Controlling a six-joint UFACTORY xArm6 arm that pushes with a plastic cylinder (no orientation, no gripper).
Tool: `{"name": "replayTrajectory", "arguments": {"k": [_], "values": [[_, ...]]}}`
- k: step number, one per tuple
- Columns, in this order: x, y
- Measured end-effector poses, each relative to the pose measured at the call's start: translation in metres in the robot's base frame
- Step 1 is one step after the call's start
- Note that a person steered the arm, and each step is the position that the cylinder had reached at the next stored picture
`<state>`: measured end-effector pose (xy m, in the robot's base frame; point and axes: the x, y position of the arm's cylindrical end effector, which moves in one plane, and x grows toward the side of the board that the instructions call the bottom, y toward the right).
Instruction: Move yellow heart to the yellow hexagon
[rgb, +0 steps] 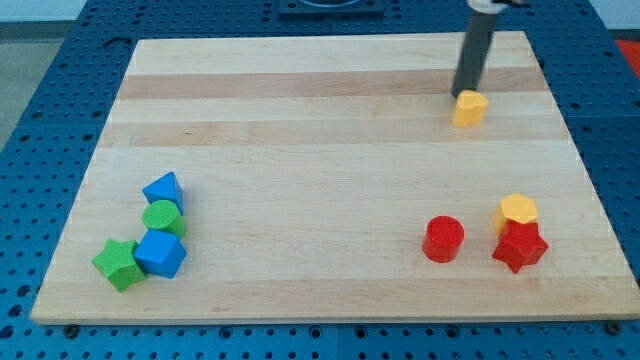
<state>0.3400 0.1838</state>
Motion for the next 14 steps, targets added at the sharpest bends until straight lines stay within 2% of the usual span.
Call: {"name": "replayTrajectory", "arguments": {"k": [2, 4, 5, 6, 7, 8, 9, 10, 11, 12, 14], "values": [[0.018, -0.033], [0.022, 0.037], [0.092, 0.059], [0.103, 0.047], [0.062, 0.082], [0.039, 0.059], [0.039, 0.016], [0.055, 0.011], [0.052, -0.004], [0.025, -0.013], [0.085, -0.023]]}}
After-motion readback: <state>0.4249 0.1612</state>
